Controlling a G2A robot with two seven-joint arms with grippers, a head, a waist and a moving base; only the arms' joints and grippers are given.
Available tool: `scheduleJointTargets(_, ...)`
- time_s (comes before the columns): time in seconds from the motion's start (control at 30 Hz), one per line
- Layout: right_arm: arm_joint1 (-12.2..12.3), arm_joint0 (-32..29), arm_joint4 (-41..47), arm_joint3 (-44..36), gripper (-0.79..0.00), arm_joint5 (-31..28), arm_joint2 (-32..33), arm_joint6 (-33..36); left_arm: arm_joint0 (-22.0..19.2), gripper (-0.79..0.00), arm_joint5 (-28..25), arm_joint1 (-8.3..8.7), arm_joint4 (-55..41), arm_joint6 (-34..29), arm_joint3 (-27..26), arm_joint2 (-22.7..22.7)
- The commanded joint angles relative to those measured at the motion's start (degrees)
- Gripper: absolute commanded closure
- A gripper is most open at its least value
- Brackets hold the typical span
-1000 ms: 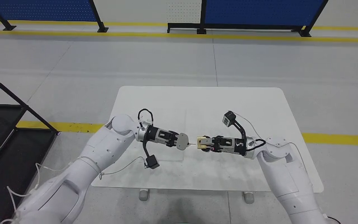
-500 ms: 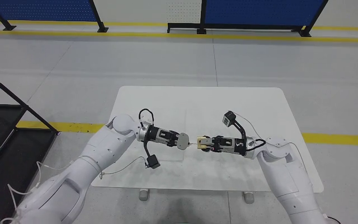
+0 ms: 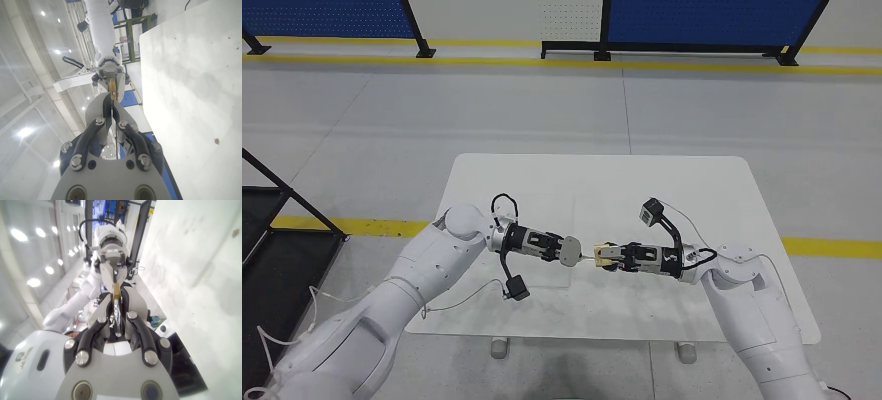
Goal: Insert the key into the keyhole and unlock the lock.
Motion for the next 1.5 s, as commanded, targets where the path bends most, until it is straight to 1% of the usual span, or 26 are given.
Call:
scheduleJointTargets(0.0, 0.0, 0.0, 0.0, 0.0, 0.000, 0.0, 0.0, 0.0, 0.0, 0.000, 0.1, -0.02, -0.1, -0.1, 0.1, 0.1)
scheduleJointTargets(0.63, 0.0, 0.0, 0.0, 0.0, 0.000, 0.0, 0.0, 0.0, 0.2, 0.000, 1.3, 0.12, -0.3, -1.3, 0.3, 0.1)
scheduleJointTargets(1.33, 0.0, 0.0, 0.0, 0.0, 0.000, 0.0, 0.0, 0.0, 0.0, 0.000, 3.1, -0.15, -1.2, -3.1, 1.7, -0.2)
scheduleJointTargets(1.47, 0.0, 0.0, 0.0, 0.0, 0.000, 0.0, 0.0, 0.0, 0.2, 0.000, 3.0, 0.05, -1.0, -3.0, 1.3, -0.5)
